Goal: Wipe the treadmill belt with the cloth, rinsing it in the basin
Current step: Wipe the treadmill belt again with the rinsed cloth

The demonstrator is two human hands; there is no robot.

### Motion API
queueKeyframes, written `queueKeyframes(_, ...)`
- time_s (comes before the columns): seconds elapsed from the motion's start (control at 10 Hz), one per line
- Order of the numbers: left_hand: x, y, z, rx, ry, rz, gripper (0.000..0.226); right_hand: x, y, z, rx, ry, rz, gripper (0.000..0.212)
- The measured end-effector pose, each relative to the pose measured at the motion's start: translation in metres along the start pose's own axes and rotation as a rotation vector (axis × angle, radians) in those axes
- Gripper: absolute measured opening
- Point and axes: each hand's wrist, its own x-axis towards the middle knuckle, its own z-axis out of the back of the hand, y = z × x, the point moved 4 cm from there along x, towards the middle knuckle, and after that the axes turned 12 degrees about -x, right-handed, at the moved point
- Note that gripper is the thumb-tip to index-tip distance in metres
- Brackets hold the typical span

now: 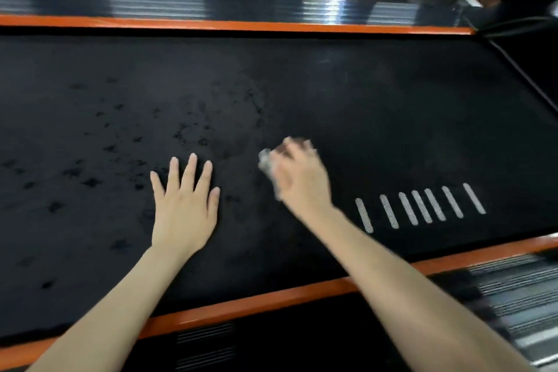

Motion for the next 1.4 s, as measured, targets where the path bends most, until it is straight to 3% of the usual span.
queueKeyframes(0.1, -0.001, 0.003, 0.0, -0.002, 0.004, -0.021, 0.061, -0.042, 0.036, 0.001, 0.027, 0.121, 0.321, 0.039)
queueKeyframes(0.2, -0.004, 0.009, 0.002, -0.019, -0.028, -0.048, 0.061, -0.046, -0.023, -0.009, -0.305, -0.018, 0.593, 0.039)
queueKeyframes(0.3, -0.004, 0.008, 0.001, -0.03, -0.041, -0.053, 0.061, -0.048, -0.131, 0.004, 0.366, 0.576, 0.014, 0.036)
queueKeyframes(0.4, -0.004, 0.007, 0.001, -0.035, -0.049, -0.044, 0.061, -0.054, -0.152, 0.033, 0.156, 0.463, -0.033, 0.034)
queueKeyframes(0.5, -0.004, 0.006, 0.0, -0.033, -0.059, -0.04, 0.061, -0.062, -0.099, 0.017, 0.081, 0.448, 0.304, 0.037)
queueKeyframes(0.7, -0.002, 0.01, -0.001, -0.027, -0.056, -0.038, 0.063, -0.051, 0.027, 0.007, 0.279, 0.361, 0.78, 0.036)
queueKeyframes(0.8, -0.001, 0.011, -0.001, -0.023, -0.062, -0.042, 0.065, -0.048, 0.026, 0.004, 0.328, 0.424, 0.866, 0.031)
queueKeyframes(1.0, -0.001, 0.011, 0.0, -0.005, -0.067, -0.031, 0.073, -0.074, -0.073, 0.03, 0.393, 0.521, 0.928, 0.032)
queueKeyframes(1.1, -0.001, 0.009, 0.0, -0.016, -0.038, 0.031, 0.058, -0.071, -0.07, 0.028, 0.416, 0.489, 0.919, 0.034)
queueKeyframes(1.2, 0.004, 0.006, 0.005, -0.077, 0.005, 0.091, 0.046, -0.068, -0.021, 0.018, 0.409, 0.396, 0.991, 0.035)
queueKeyframes(1.3, 0.008, 0.004, 0.02, -0.337, -0.003, 0.141, 0.041, -0.068, 0.046, 0.006, 0.41, 0.26, 1.111, 0.033)
queueKeyframes(1.4, 0.009, 0.013, 0.039, -0.577, -0.12, 0.233, 0.039, -0.065, 0.084, 0.003, 0.427, 0.275, 1.134, 0.029)
